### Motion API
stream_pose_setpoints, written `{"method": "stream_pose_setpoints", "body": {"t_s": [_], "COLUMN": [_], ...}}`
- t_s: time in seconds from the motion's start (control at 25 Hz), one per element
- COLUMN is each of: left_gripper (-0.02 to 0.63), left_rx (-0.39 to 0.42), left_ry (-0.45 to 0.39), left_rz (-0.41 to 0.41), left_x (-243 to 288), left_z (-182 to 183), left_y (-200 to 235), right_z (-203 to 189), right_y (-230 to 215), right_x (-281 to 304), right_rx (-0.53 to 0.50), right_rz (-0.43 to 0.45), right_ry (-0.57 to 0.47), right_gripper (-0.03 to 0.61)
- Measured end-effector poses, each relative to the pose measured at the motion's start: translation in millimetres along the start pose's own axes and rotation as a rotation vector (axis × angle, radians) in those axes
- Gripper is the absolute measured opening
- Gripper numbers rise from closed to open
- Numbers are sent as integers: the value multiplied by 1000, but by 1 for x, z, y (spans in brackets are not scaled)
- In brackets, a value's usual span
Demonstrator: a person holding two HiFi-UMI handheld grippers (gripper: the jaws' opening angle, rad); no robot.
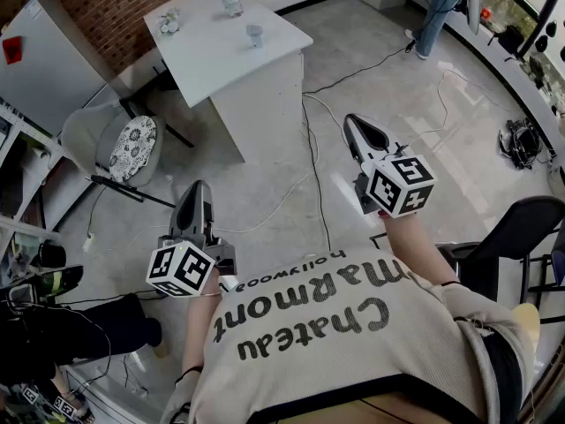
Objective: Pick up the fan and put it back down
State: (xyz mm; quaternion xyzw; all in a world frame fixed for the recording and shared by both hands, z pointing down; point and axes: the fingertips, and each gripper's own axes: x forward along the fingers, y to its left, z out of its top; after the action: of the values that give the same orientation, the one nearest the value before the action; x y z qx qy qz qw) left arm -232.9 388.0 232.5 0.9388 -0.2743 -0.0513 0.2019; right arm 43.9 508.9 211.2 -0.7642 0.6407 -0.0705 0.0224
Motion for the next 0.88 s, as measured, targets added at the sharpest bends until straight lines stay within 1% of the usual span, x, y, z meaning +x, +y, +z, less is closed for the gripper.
{"method": "stream_pose_setpoints", "body": {"t_s": [0.2,0.36,0.44,0.6,0.76,0.88], "left_gripper": [0,0,0,0,0,0], "left_rx": [-11,-17,-22,-48,-72,-66], "left_ry": [-21,-30,-15,19,56,68], "left_rz": [-1,5,6,5,7,-19], "left_x": [33,53,62,79,100,126], "left_z": [0,-9,-19,-39,-53,-52], "left_y": [-5,-14,-14,-8,2,5], "right_z": [3,-8,-17,-39,-57,-56], "right_y": [-30,-48,-58,-86,-105,-117], "right_x": [14,19,21,25,33,48], "right_rx": [8,15,49,171,176,178], "right_rz": [1,19,23,-10,-60,-73], "right_ry": [-18,-2,2,12,46,51], "right_gripper": [3,3,3,4,3,3]}}
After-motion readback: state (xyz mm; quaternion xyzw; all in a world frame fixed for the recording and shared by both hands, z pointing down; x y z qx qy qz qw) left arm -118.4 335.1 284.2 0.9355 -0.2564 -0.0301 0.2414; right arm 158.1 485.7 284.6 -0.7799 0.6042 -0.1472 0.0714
